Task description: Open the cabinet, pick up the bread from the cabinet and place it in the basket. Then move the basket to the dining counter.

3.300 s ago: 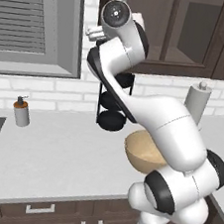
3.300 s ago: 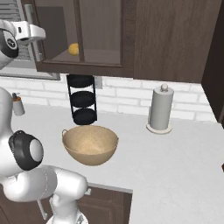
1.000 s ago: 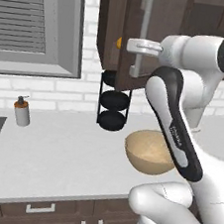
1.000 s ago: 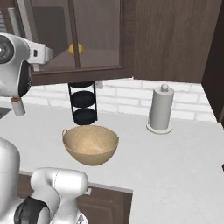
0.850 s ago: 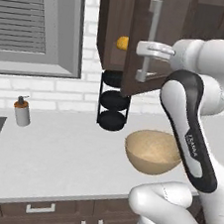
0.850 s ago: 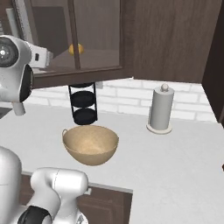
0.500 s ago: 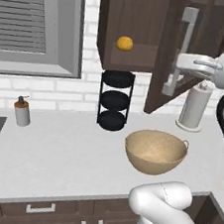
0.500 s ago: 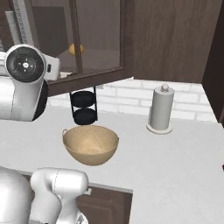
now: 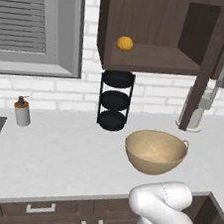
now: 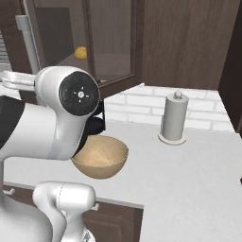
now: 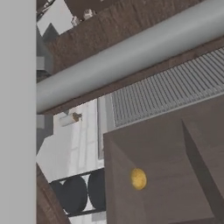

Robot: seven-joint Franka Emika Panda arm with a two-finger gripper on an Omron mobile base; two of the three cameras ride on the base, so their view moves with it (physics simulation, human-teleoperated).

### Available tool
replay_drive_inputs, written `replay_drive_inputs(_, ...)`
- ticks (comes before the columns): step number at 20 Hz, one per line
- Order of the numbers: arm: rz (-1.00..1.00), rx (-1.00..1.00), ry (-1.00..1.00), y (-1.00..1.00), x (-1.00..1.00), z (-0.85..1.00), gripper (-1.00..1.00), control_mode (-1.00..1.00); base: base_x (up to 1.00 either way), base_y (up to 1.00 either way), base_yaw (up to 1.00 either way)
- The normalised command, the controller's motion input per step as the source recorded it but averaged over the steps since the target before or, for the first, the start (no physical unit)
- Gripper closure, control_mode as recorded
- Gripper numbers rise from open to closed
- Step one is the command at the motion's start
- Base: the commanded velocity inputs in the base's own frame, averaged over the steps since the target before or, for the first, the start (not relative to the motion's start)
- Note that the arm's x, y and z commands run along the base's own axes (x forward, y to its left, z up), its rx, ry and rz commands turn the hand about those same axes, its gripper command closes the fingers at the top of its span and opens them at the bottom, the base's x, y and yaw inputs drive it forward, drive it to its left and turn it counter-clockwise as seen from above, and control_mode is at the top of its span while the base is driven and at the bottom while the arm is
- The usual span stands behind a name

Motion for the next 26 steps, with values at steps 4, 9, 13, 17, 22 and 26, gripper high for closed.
replay_drive_inputs(4, 0.00, 0.00, 0.04, 0.00, -0.01, 0.00, -1.00, -1.00, 0.00, 0.00, 0.00)
replay_drive_inputs(9, 0.00, -0.01, -0.02, 0.00, 0.05, 0.00, -1.00, -1.00, 0.00, 0.00, 0.00)
replay_drive_inputs(13, 0.02, -0.03, -0.02, -0.01, 0.09, 0.00, -1.00, -1.00, 0.00, 0.00, 0.00)
replay_drive_inputs(17, 0.00, -0.07, 0.00, -0.10, -0.38, 0.02, -1.00, -1.00, 0.00, 0.00, 0.00)
replay_drive_inputs(22, -0.07, -0.11, -0.05, -0.01, -0.99, 0.18, -1.00, -1.00, 0.00, 0.00, 0.00)
replay_drive_inputs(26, -0.23, -0.30, -0.04, 0.35, -0.83, 0.08, -1.00, -1.00, 0.00, 0.00, 0.00)
